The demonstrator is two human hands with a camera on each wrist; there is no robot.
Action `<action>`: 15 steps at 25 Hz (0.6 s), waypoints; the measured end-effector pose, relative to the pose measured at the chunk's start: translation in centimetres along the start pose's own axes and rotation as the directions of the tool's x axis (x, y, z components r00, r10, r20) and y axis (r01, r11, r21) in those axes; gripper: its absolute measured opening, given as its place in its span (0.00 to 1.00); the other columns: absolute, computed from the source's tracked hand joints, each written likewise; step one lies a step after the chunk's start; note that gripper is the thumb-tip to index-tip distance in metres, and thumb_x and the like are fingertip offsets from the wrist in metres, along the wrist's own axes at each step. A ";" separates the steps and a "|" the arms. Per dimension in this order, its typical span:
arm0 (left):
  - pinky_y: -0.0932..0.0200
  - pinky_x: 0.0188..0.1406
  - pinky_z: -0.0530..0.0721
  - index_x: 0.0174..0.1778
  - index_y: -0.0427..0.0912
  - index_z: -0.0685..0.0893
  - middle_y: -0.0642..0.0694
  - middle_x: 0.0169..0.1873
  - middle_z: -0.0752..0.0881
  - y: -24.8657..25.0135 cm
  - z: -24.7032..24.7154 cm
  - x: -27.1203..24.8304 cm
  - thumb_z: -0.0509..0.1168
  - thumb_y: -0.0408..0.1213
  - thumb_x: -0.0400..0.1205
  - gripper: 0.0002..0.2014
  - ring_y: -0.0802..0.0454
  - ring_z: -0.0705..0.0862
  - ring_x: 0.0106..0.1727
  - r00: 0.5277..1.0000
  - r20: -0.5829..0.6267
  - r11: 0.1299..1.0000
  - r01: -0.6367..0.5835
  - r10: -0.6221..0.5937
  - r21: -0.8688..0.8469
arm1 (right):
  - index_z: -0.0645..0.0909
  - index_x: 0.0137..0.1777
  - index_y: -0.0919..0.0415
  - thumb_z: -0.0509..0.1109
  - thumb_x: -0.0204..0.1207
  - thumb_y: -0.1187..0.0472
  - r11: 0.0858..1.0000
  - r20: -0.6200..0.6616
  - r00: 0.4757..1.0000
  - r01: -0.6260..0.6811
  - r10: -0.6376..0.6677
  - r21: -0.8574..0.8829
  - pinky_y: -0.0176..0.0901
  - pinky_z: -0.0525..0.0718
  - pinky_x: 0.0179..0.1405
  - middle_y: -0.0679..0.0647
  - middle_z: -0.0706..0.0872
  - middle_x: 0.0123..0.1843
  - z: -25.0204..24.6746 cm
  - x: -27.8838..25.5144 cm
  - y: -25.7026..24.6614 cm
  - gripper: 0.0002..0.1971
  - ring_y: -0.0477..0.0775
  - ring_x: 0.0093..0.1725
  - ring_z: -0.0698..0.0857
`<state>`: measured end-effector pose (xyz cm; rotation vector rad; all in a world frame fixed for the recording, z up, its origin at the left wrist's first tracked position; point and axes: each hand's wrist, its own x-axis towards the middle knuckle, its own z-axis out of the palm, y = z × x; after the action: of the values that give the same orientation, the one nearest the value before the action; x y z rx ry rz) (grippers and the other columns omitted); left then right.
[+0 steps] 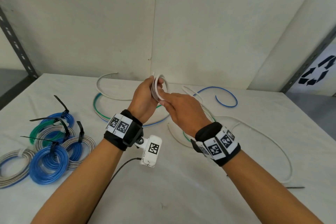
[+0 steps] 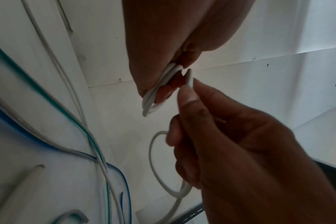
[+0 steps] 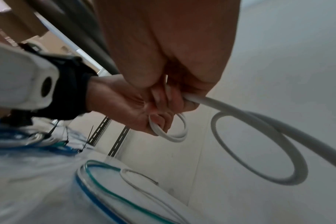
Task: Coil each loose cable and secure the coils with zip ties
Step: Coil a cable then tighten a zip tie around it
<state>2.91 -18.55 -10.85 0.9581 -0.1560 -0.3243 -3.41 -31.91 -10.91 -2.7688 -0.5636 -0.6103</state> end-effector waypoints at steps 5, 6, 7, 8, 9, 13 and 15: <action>0.62 0.41 0.76 0.44 0.41 0.80 0.51 0.30 0.77 -0.4 0.3 0.0 0.50 0.44 0.93 0.19 0.56 0.77 0.34 0.999 0.029 0.989 0.049 -0.045 -0.140 | 0.77 0.76 0.56 0.66 0.86 0.58 0.970 -0.053 0.997 0.034 -0.048 -0.239 0.44 0.65 0.25 0.51 0.81 0.35 1.0 -0.4 -0.7 0.19 0.55 0.28 0.76; 0.62 0.41 0.76 0.44 0.42 0.79 0.53 0.26 0.75 -0.1 0.2 0.1 0.50 0.45 0.94 0.18 0.56 0.76 0.31 0.999 0.029 0.974 0.049 -0.043 -0.220 | 0.78 0.76 0.55 0.67 0.85 0.56 0.979 -0.080 0.995 0.040 -0.057 -0.199 0.44 0.67 0.24 0.51 0.82 0.35 1.1 -0.4 -0.5 0.19 0.56 0.27 0.76; 0.62 0.38 0.76 0.44 0.43 0.77 0.55 0.23 0.72 0.4 -0.2 0.2 0.50 0.46 0.94 0.18 0.57 0.74 0.26 0.999 0.020 0.955 0.033 -0.028 -0.294 | 0.79 0.75 0.53 0.66 0.85 0.53 0.991 -0.069 0.996 0.039 -0.049 -0.130 0.46 0.71 0.25 0.51 0.85 0.36 1.0 -0.3 -0.2 0.19 0.57 0.29 0.79; 0.64 0.33 0.75 0.43 0.43 0.76 0.56 0.20 0.68 1.0 -0.7 0.5 0.49 0.45 0.94 0.18 0.58 0.69 0.22 1.000 0.010 0.938 0.010 -0.007 -0.346 | 0.81 0.72 0.51 0.64 0.86 0.49 0.999 -0.047 0.999 0.015 -0.017 -0.037 0.48 0.76 0.28 0.51 0.87 0.37 0.9 -0.4 0.3 0.18 0.58 0.33 0.83; 0.65 0.28 0.72 0.42 0.43 0.75 0.56 0.19 0.66 1.5 -1.2 0.7 0.49 0.45 0.94 0.18 0.59 0.65 0.19 1.000 0.010 0.929 -0.008 0.013 -0.371 | 0.84 0.66 0.50 0.62 0.86 0.45 0.998 -0.025 0.999 -0.035 0.036 0.057 0.52 0.80 0.32 0.50 0.88 0.37 0.6 -0.7 1.0 0.17 0.57 0.36 0.85; 0.66 0.20 0.61 0.38 0.45 0.72 0.55 0.18 0.62 3.2 -2.4 0.8 0.47 0.44 0.93 0.19 0.59 0.59 0.16 0.998 0.024 0.935 -0.050 0.062 -0.350 | 0.83 0.39 0.54 0.66 0.82 0.39 0.969 0.047 0.982 -0.187 0.181 0.160 0.43 0.74 0.32 0.46 0.76 0.24 -1.1 -1.8 5.1 0.20 0.46 0.26 0.74; 0.66 0.20 0.60 0.37 0.46 0.72 0.55 0.18 0.61 3.4 -2.9 1.0 0.47 0.44 0.93 0.19 0.59 0.59 0.16 0.997 -0.005 0.928 -0.071 0.074 -0.366 | 0.82 0.35 0.54 0.67 0.81 0.39 0.955 0.073 0.975 -0.221 0.211 0.199 0.39 0.69 0.29 0.46 0.73 0.22 -2.2 -2.1 7.0 0.21 0.46 0.25 0.71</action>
<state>5.30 -14.89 -9.73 0.5783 -0.1325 -0.2767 -3.01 -39.55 -11.04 -2.6076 -0.3066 -0.4088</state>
